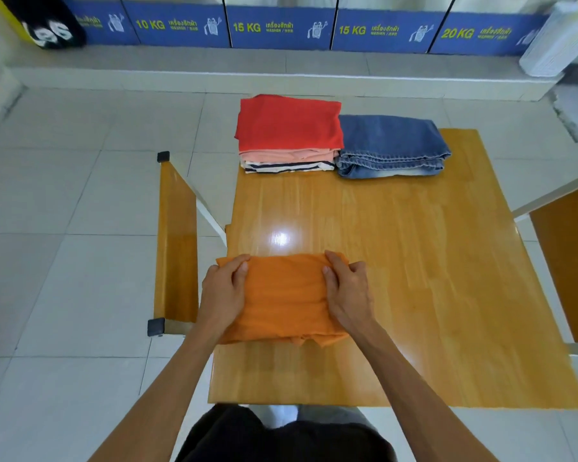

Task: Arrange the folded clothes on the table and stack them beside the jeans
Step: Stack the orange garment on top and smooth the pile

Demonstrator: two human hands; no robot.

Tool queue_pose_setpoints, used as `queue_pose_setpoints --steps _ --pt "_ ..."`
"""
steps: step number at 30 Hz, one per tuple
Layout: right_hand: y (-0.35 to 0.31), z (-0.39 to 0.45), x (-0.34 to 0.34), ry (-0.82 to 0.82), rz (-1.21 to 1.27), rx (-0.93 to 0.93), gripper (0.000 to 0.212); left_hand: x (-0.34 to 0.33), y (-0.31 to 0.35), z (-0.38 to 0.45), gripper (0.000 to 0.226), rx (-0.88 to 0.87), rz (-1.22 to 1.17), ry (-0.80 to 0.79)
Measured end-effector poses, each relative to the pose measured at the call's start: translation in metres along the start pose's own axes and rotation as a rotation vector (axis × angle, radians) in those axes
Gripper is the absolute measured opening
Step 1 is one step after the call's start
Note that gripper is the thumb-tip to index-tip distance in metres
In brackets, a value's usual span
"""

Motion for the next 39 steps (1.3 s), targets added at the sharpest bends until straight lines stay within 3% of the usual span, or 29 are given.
queue_pose_setpoints --steps 13,19,26,33,39 --pt "-0.122 0.276 0.041 0.168 0.162 0.185 0.037 0.067 0.17 0.256 0.037 -0.249 -0.056 0.247" --pt "-0.14 0.37 0.024 0.185 0.198 0.165 0.038 0.054 0.195 0.358 0.039 -0.251 -0.056 0.273" --pt "-0.091 0.391 -0.041 0.067 0.106 0.018 0.034 -0.023 0.134 0.387 0.043 -0.14 0.041 0.118" --pt "-0.101 0.402 -0.029 0.177 0.115 0.048 0.034 -0.009 0.145 0.402 0.041 -0.147 0.001 0.231" --pt "-0.088 0.396 -0.042 0.15 0.005 -0.027 0.034 -0.03 0.133 0.407 0.041 -0.146 0.025 0.159"
Point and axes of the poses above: each hand's wrist, its own z-axis towards the middle knuckle, its own x-axis out of the back of the hand, y = z × x, the point moved 8 cm from there along z, towards the middle knuckle, and after that the axes turned 9 degrees about y, right-handed, at the moved point
